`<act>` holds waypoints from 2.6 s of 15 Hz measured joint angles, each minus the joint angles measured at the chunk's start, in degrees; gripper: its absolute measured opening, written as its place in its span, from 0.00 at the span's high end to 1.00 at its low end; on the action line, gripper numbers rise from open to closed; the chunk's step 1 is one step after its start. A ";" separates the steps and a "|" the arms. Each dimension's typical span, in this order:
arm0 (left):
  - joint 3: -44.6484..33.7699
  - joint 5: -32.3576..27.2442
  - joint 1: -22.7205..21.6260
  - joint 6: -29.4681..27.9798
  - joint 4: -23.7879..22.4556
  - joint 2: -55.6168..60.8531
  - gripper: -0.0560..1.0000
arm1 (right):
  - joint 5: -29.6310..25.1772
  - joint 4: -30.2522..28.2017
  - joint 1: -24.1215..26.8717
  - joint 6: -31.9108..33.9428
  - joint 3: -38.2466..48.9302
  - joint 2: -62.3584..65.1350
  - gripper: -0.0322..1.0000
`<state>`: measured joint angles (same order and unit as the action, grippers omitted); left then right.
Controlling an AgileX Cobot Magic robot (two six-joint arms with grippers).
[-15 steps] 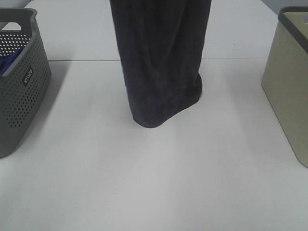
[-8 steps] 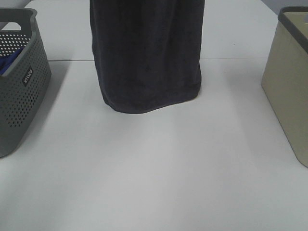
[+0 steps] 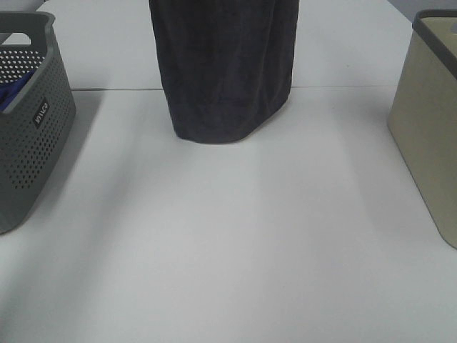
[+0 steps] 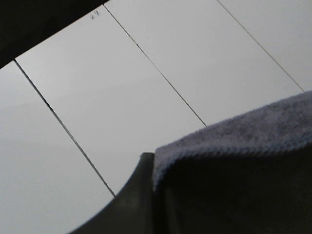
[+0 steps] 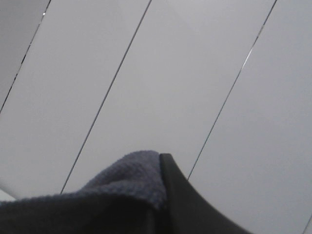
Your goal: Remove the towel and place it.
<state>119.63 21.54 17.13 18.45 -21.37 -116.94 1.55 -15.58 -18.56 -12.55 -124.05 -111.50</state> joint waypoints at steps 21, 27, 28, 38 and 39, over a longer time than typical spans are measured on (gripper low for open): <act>24.87 -35.92 5.10 0.00 1.55 -11.75 0.95 | -23.32 15.24 5.61 10.20 -1.38 1.09 0.95; 24.87 -67.09 7.96 -0.46 7.10 -3.90 0.95 | -41.83 24.06 5.61 6.36 -1.38 7.16 0.95; 24.87 -73.91 8.02 -1.60 8.08 -2.01 0.95 | -45.66 24.47 5.61 6.02 -1.38 7.91 0.95; 7.56 -91.16 8.14 -10.54 20.51 12.26 0.95 | -71.33 27.44 5.56 5.21 3.55 12.43 0.95; 3.61 -91.16 8.14 -10.54 20.91 14.67 0.95 | -71.39 28.07 5.56 5.27 6.19 13.81 0.95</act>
<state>123.24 -69.61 25.27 7.91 -0.46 -102.27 -69.84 12.49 -13.01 -7.28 -117.86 -97.69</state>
